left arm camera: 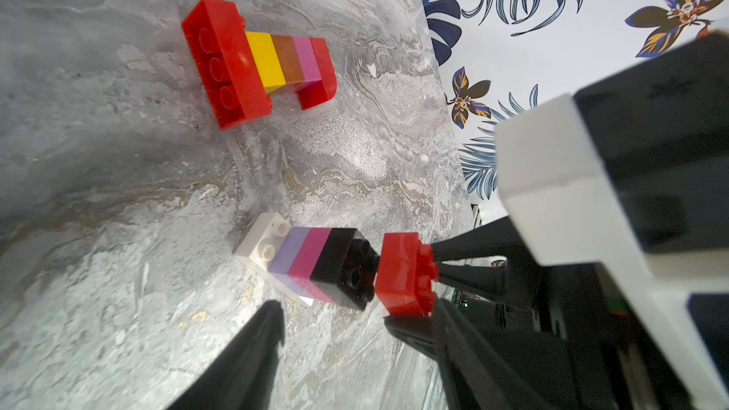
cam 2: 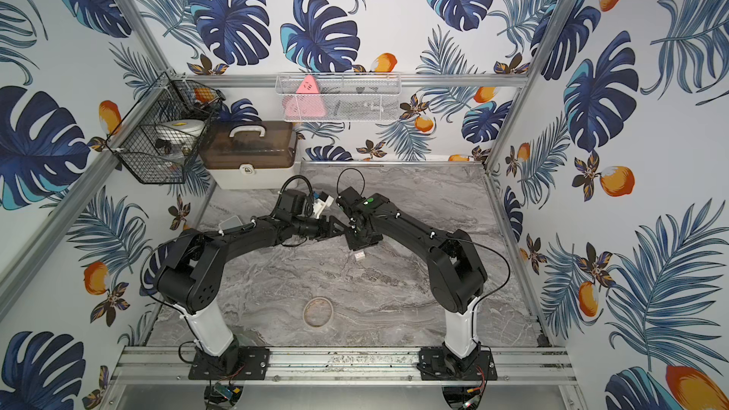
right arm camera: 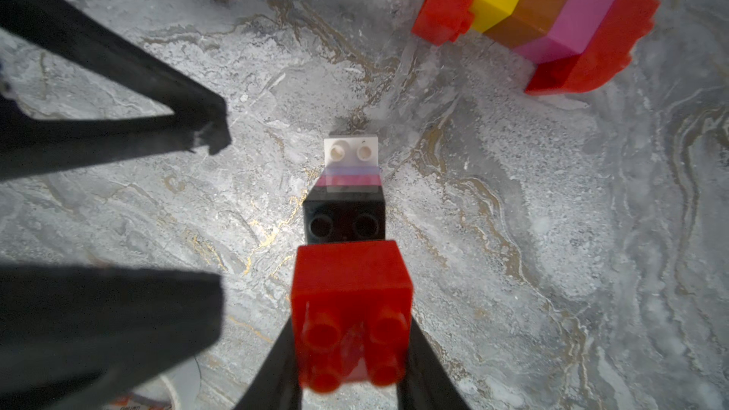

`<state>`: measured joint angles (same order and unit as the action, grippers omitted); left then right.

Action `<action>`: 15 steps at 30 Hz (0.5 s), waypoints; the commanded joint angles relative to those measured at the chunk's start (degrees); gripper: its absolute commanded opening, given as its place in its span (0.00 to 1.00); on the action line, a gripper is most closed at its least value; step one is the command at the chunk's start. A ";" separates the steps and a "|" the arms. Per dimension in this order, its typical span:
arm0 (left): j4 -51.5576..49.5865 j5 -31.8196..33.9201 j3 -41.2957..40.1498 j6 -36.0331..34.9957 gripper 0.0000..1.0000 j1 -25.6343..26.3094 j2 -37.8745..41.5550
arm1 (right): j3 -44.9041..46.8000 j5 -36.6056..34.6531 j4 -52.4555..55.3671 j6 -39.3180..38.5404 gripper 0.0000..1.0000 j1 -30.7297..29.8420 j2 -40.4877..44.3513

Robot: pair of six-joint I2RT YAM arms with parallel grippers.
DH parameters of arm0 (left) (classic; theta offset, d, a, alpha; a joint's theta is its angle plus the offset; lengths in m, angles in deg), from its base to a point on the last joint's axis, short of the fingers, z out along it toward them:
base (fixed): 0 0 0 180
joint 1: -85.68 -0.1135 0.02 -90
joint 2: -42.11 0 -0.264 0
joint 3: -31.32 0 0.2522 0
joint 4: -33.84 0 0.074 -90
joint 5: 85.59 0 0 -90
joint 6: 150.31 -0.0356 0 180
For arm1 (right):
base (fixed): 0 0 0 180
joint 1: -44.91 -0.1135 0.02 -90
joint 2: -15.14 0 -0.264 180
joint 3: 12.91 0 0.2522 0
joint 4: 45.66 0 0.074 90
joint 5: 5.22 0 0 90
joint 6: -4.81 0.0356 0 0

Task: Assemble the number 1 with lego
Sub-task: Assemble the lego brick with the lego brick.

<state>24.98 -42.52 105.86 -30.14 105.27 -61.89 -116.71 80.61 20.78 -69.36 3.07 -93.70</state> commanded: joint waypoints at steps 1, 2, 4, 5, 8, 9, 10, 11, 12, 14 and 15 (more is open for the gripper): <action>-3.77 -1.69 1.77 -1.53 0.64 0.50 -1.64 | 0.40 -0.85 -1.51 -0.52 0.32 0.25 0.24; -4.02 -1.83 2.02 -1.43 0.64 0.53 -2.05 | 0.54 -0.68 -1.90 -0.70 0.32 0.27 0.29; -2.74 -1.89 1.98 -0.36 0.64 0.53 -2.67 | 0.49 -0.52 -2.24 -0.89 0.32 0.42 0.08; -2.20 -1.86 1.89 0.07 0.64 0.53 -2.84 | 0.31 -0.41 -2.11 -0.89 0.32 0.40 -0.10; -0.86 -1.90 2.13 1.00 0.64 0.53 -3.37 | 0.23 0.14 -2.11 -0.73 0.32 0.36 -0.21; -0.99 -2.00 2.38 0.98 0.64 0.55 -3.70 | 0.38 0.26 -2.26 -0.72 0.32 0.30 -0.24; -1.19 -2.11 2.65 1.01 0.63 0.49 -3.97 | 0.54 0.36 -2.33 -0.80 0.32 0.36 -0.15; -1.31 -2.19 2.94 1.03 0.63 0.52 -4.17 | 0.65 0.40 -2.36 -0.89 0.32 0.42 -0.15; -0.85 -2.38 2.90 1.33 0.63 0.53 -4.27 | 0.76 0.53 -2.34 -1.06 0.32 0.36 -0.23; 1.81 -2.96 2.15 2.80 0.63 0.53 -4.19 | 1.00 0.55 -2.34 -1.24 0.32 0.27 -0.31; 3.18 -3.18 1.72 3.55 0.63 0.52 -4.03 | 1.09 0.50 -2.35 -1.25 0.32 0.26 -0.41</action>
<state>23.91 -43.86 108.02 -28.61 105.73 -66.11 -115.88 80.70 19.14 -69.84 3.40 -93.79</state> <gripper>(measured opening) 0.630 0.355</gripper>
